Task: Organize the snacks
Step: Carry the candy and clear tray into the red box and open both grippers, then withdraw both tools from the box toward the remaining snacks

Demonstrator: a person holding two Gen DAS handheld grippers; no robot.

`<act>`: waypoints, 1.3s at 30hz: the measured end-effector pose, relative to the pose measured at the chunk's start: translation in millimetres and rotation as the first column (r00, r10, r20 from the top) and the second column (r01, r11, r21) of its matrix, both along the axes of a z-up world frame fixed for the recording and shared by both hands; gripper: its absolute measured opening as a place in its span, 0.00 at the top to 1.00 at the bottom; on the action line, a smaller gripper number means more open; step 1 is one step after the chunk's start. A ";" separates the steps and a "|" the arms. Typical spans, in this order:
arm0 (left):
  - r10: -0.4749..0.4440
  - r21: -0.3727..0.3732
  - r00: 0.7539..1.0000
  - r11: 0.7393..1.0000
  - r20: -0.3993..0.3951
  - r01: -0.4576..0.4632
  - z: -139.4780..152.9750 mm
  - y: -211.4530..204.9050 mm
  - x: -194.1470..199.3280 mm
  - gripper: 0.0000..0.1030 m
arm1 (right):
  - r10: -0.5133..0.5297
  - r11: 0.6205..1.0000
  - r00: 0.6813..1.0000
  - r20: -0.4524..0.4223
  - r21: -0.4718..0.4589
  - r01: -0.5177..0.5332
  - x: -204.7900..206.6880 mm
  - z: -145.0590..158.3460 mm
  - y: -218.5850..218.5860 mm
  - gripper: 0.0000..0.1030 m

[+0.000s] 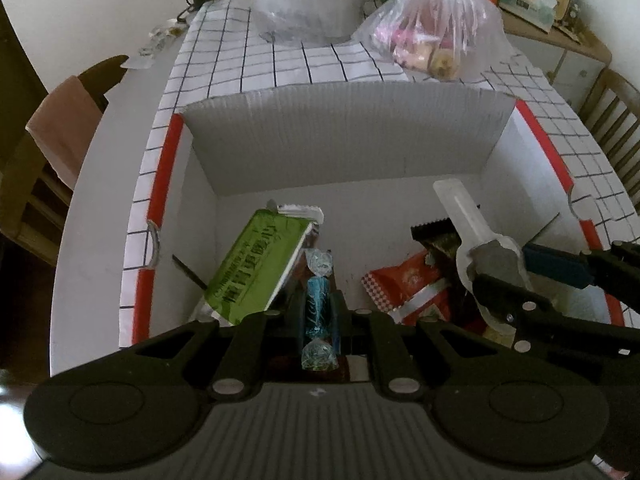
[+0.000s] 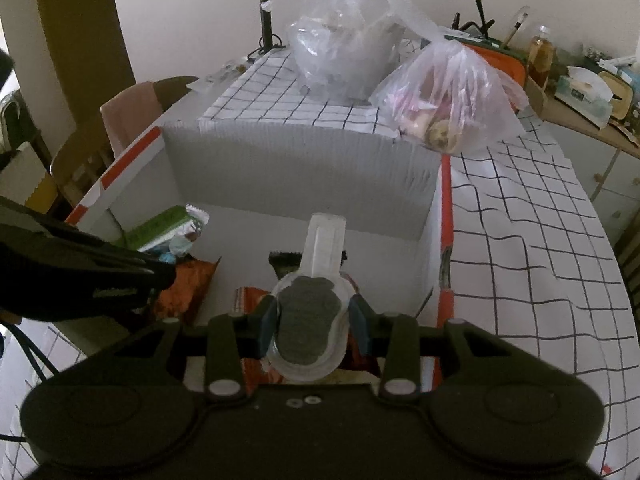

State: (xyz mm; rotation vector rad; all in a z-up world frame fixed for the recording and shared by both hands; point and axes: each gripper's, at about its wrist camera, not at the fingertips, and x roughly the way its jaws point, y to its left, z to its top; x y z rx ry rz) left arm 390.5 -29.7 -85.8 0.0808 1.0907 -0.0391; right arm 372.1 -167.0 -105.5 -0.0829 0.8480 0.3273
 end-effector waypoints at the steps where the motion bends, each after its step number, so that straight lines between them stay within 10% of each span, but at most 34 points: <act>1: -0.003 0.000 1.000 1.000 -0.006 0.003 -1.6 -0.4 0.5 0.88 | 0.003 1.000 1.000 0.002 -0.005 -0.003 0.1 -0.5 0.6 0.64; 18: -0.009 -0.024 1.000 1.000 -0.011 0.009 1.0 -8.5 -8.4 0.87 | -0.012 1.000 1.000 0.010 0.007 0.012 -3.1 2.7 -3.7 0.54; 39: -0.031 -0.096 0.985 0.994 0.168 0.048 65.8 -1.7 -81.5 0.55 | -0.030 0.997 0.992 0.122 0.078 0.020 -67.3 60.2 -23.0 0.27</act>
